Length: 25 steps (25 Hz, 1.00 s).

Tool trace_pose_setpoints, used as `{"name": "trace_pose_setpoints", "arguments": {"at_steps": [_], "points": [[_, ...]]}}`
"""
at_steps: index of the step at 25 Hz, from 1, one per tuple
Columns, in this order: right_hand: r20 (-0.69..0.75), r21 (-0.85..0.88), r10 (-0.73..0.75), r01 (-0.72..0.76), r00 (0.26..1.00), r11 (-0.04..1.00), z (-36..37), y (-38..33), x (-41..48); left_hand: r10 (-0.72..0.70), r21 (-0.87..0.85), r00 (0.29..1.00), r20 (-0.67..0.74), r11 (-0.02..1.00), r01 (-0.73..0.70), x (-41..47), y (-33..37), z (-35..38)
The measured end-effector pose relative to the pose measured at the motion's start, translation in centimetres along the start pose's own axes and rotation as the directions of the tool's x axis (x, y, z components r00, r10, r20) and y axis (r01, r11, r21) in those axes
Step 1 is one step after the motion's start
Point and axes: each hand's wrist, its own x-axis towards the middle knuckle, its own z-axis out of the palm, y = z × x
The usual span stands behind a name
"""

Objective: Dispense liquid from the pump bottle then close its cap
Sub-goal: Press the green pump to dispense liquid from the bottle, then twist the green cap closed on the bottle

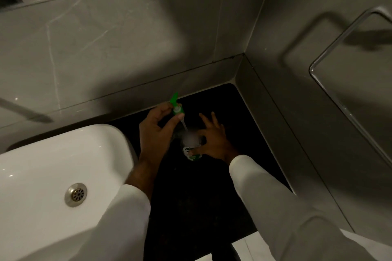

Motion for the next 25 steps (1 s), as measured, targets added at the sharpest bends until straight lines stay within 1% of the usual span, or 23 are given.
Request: {"name": "trace_pose_setpoints", "arguments": {"at_steps": [3,5,7,9,10,11,13,14,16,17,18,20,22,25], "points": [[-0.012,0.008,-0.015,0.015,1.0,1.0,0.2,0.3,0.2,-0.115,0.02,0.984,0.138,0.993,0.114,-1.1,-2.1,0.5],[-0.016,0.023,-0.017,0.018,1.0,1.0,0.4,0.5,0.3,-0.175,0.092,0.965,0.197,0.983,0.16,-2.0,-3.3,0.6],[-0.015,0.033,-0.001,0.002,1.0,0.999,0.6,0.6,0.5,-0.175,0.157,0.96,0.219,0.977,0.142,-2.6,-4.1,0.5],[-0.026,0.032,0.011,-0.01,1.0,0.999,0.8,0.7,0.7,-0.129,0.205,0.971,0.202,0.975,0.087,-2.6,-4.4,0.4],[-0.033,0.034,0.006,-0.005,0.999,0.999,0.8,0.8,0.7,-0.128,0.218,0.971,0.203,0.972,0.083,-2.4,-4.3,0.4],[-0.04,0.04,0.0,0.002,0.999,0.999,0.9,1.0,0.8,-0.143,0.21,0.964,0.224,0.973,0.095,-2.2,-4.1,0.4],[-0.044,0.048,0.007,-0.005,0.999,0.999,1.0,1.2,1.0,-0.147,0.166,0.938,0.314,0.981,0.098,-2.0,-3.6,0.5],[-0.037,0.043,0.031,-0.029,0.999,0.999,1.0,1.2,1.1,-0.135,0.171,0.939,0.316,0.982,0.084,-2.0,-3.6,0.6],[-0.035,0.023,0.071,-0.07,0.997,0.997,1.2,1.1,1.2,-0.139,0.224,0.963,0.23,0.971,0.086,-2.0,-3.4,0.7],[-0.044,0.022,0.061,-0.06,0.997,0.998,1.3,1.1,1.3,-0.15,0.244,0.969,0.196,0.965,0.1,-1.9,-3.4,0.7],[-0.054,0.032,0.04,-0.039,0.998,0.999,1.4,1.1,1.3,-0.16,0.247,0.968,0.194,0.963,0.109,-1.9,-3.5,0.7],[-0.06,0.051,0.019,-0.016,0.998,0.999,1.1,1.4,1.2,-0.175,0.233,0.953,0.246,0.965,0.117,-2.0,-3.7,0.7],[-0.045,0.035,0.03,-0.028,0.999,0.999,1.0,1.4,1.3,-0.186,0.197,0.943,0.275,0.971,0.134,-2.3,-3.4,1.0],[-0.019,0.012,0.099,-0.099,0.995,0.995,1.1,0.8,1.3,-0.221,0.186,0.962,0.162,0.964,0.19,-2.4,-3.0,1.6]]}}
